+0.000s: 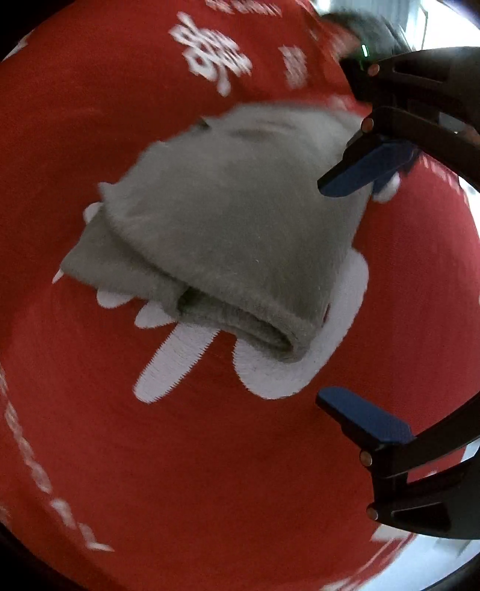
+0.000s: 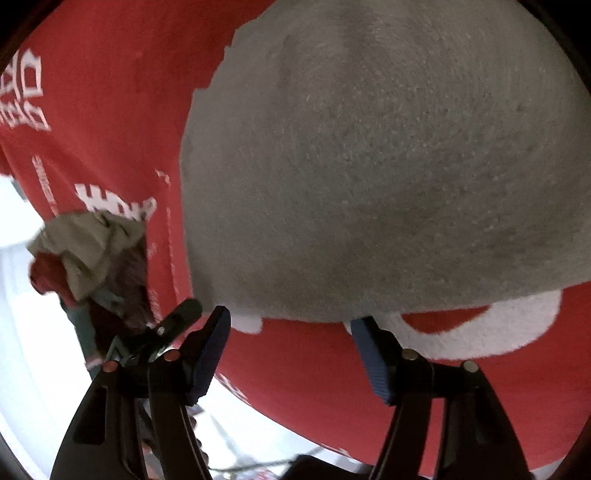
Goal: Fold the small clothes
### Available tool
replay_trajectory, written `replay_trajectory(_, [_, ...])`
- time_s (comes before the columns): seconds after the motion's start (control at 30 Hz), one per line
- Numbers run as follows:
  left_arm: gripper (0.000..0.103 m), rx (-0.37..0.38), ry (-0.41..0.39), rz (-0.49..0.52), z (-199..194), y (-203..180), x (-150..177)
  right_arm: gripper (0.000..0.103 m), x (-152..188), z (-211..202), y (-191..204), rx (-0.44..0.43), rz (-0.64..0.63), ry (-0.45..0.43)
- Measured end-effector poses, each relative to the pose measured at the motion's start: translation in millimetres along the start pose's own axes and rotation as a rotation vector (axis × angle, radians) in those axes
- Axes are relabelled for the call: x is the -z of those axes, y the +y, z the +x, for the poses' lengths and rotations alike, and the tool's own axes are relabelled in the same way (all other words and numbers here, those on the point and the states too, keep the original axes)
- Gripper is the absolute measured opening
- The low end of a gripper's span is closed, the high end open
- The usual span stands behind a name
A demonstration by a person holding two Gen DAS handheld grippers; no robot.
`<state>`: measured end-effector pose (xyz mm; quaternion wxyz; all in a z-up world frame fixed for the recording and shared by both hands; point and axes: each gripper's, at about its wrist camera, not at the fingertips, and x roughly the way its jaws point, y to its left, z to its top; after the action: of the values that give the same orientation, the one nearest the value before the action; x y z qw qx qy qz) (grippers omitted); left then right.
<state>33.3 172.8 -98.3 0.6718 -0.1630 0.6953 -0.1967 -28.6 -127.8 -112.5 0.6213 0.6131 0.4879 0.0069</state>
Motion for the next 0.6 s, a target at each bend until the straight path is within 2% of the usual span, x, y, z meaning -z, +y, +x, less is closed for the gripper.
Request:
replay_trajectory(0.1, [0.103, 0.070, -0.001, -0.027, 0, 6, 1, 0.071, -4, 4, -8, -0.070, 0.072, -0.035])
replay_trajectory(0.17, [0.103, 0.096, 0.004, -0.026, 3, 7, 4, 0.059, -6, 7, -10, -0.093, 0.114, -0.050])
replay_trajectory(0.2, [0.103, 0.109, 0.007, -0.025, 4, 3, 6, 0.031, -8, 8, -10, -0.090, 0.119, -0.044])
replay_trajectory(0.23, [0.103, 0.119, 0.008, -0.025, 7, -2, 8, 0.010, -12, 10, -8, -0.098, 0.118, -0.040])
replay_trajectory(0.33, [0.103, 0.171, 0.007, -0.041, 13, -13, 7, 0.010, -18, -1, 8, -0.161, 0.059, -0.055])
replay_trajectory(0.43, [0.103, 0.242, -0.002, -0.084, 20, -24, -1, 0.010, -21, -16, 23, -0.188, -0.006, -0.057])
replay_trajectory(0.5, [0.103, 0.233, -0.028, -0.094, 26, -34, -9, 0.010, -21, -19, 27, -0.186, -0.023, -0.046])
replay_trajectory(0.6, [0.103, 0.160, -0.091, -0.086, 31, -49, -26, 0.010, -20, -13, 31, -0.148, -0.054, -0.016])
